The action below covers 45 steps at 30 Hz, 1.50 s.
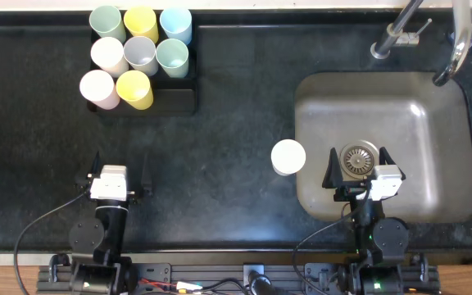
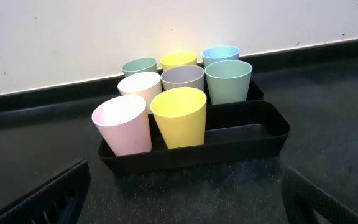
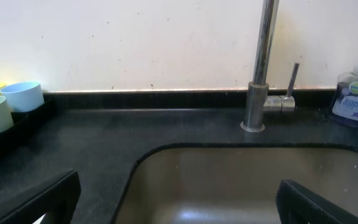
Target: Store Cups
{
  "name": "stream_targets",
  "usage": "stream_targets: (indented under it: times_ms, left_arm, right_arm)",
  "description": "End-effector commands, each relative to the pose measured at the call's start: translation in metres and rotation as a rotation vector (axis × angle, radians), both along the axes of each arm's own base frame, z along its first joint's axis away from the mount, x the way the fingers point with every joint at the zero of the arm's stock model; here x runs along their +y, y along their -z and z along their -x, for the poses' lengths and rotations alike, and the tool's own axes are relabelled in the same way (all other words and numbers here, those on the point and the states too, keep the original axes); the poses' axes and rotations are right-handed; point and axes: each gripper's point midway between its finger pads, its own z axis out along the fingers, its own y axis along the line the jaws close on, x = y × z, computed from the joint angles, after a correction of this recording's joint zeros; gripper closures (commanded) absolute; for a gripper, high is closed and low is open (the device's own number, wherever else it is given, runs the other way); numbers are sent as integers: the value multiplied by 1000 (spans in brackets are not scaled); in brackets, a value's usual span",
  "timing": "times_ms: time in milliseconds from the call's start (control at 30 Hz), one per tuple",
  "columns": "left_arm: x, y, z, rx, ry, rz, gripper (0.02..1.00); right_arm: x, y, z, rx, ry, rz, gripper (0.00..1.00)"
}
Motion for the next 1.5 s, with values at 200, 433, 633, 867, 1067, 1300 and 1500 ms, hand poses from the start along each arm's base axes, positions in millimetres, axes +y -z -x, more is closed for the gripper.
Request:
stream_targets:
  times_ms: [200,433,633,867,1067,1300,1500]
  left_arm:
    - [-3,0,0,-6,16,-14,20]
    - [-3,0,0,-6,16,-13,20]
    - [-3,0,0,-6,16,-13,20]
    - [-3,0,0,-6,16,-13,20]
    - [-3,0,0,-6,16,-13,20]
    - [-3,0,0,-6,16,-13,20]
    - [-3,0,0,-6,16,-13,20]
  right_arm:
    - [1,-1,0,-9,-5,2,3]
    - [0,-53,11,-23,-5,1,3]
    - [0,-84,19,355,-5,20,3]
    - [18,-64,0,912,-73,83,5]
    - [58,-9,-21,1164,-262,374,3]
    - [79,35,-30,1290,-418,434,3]
    - [88,47,-43,1315,-479,400,3]
